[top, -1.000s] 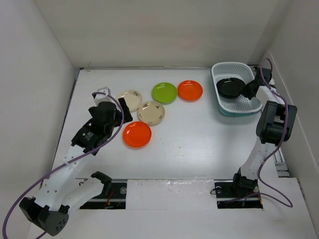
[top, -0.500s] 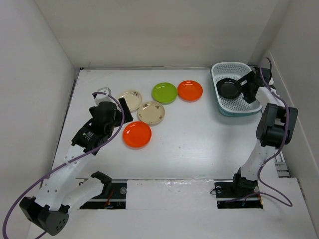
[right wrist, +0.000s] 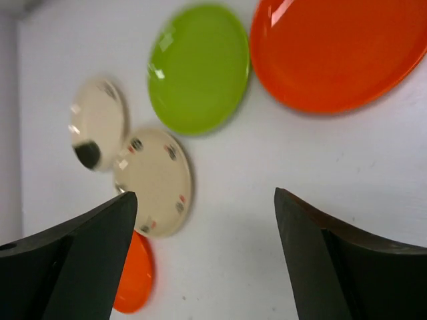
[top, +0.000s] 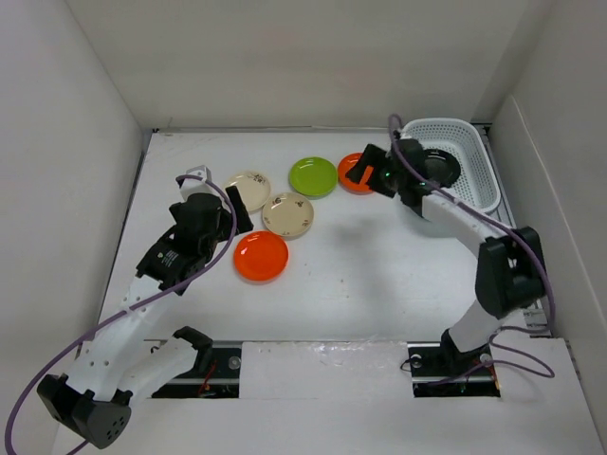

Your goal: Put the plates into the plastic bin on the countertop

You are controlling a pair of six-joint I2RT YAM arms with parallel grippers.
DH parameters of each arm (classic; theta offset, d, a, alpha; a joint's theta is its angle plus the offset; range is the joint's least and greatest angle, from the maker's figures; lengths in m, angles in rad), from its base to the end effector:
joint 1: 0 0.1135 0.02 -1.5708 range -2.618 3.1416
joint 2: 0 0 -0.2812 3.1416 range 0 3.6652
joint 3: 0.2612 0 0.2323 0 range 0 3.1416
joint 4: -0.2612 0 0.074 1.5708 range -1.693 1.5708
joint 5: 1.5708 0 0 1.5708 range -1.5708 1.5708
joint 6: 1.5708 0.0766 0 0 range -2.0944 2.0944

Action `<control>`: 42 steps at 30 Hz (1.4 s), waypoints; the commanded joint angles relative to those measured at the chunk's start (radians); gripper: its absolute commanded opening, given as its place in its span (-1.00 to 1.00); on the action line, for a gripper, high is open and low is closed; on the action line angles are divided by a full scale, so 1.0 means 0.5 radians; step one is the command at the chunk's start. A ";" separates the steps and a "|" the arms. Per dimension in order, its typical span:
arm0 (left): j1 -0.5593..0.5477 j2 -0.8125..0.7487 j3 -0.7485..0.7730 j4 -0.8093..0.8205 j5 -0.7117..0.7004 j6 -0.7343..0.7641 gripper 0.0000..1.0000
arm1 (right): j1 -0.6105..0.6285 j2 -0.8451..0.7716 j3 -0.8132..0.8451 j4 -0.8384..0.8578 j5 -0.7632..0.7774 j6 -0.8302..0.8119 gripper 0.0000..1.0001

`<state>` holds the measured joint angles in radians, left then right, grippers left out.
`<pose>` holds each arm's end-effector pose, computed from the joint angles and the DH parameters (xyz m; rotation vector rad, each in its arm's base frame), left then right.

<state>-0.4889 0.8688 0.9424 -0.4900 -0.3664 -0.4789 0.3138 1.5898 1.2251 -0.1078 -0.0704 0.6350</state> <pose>0.1814 -0.0654 0.3457 -0.2259 1.9549 -0.2715 0.3696 0.1256 0.3022 0.2922 2.0875 0.6551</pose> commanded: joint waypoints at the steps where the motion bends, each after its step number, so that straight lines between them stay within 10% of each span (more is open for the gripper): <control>1: 0.002 0.011 -0.004 0.060 0.000 0.022 0.99 | 0.102 0.256 -0.103 0.157 -0.297 -0.003 0.78; 20: 0.100 0.327 0.042 -0.032 0.165 -0.064 0.99 | 0.326 1.118 0.200 0.458 -0.731 0.141 0.12; 23: 0.468 0.370 0.042 0.057 0.471 0.019 0.99 | 0.327 1.119 0.219 0.458 -0.712 0.141 -0.03; 29: 0.511 0.373 0.042 0.057 0.402 0.037 0.99 | 0.348 1.155 0.335 0.345 -0.734 0.144 -0.32; 34: 0.511 0.349 0.023 0.057 0.380 0.019 0.99 | 0.366 1.177 0.385 0.240 -0.709 0.144 -1.00; 42: 0.511 0.349 0.023 0.057 0.417 0.019 0.99 | 0.216 0.546 0.023 0.197 -0.442 0.258 -1.00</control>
<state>-0.2317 1.0683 0.9428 -0.4831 -0.1726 -0.4782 0.4622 2.0243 1.2598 -0.0109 -0.3511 0.7528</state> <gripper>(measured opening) 0.993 0.033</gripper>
